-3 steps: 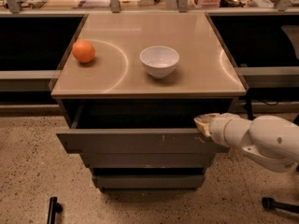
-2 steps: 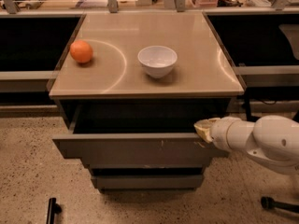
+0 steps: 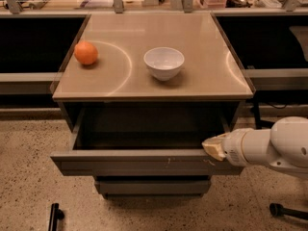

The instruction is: Open top drawer

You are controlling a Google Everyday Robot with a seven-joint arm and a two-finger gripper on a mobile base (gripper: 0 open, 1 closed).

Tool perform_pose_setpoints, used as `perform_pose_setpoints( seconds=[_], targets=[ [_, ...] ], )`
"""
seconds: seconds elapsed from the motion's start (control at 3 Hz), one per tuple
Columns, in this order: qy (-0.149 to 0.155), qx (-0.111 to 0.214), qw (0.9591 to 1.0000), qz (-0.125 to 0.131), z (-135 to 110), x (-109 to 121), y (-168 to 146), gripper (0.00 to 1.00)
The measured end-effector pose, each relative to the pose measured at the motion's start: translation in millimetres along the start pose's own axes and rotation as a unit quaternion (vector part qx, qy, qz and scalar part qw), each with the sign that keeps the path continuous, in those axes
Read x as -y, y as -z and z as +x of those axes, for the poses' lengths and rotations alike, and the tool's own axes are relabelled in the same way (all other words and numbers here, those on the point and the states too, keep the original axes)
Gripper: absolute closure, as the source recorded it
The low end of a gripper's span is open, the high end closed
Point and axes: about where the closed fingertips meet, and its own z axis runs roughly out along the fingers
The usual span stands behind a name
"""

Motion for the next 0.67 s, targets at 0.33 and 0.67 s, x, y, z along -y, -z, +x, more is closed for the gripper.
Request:
perform_pose_setpoints(
  seconds=[0.33,0.67],
  targets=[
    [-0.016,-0.017,0.9996,-0.014,11.2,-8.9,10.4,1.00],
    [-0.027,0.002,0.9996,0.000,14.2,-8.4,16.2,1.00]
  ],
)
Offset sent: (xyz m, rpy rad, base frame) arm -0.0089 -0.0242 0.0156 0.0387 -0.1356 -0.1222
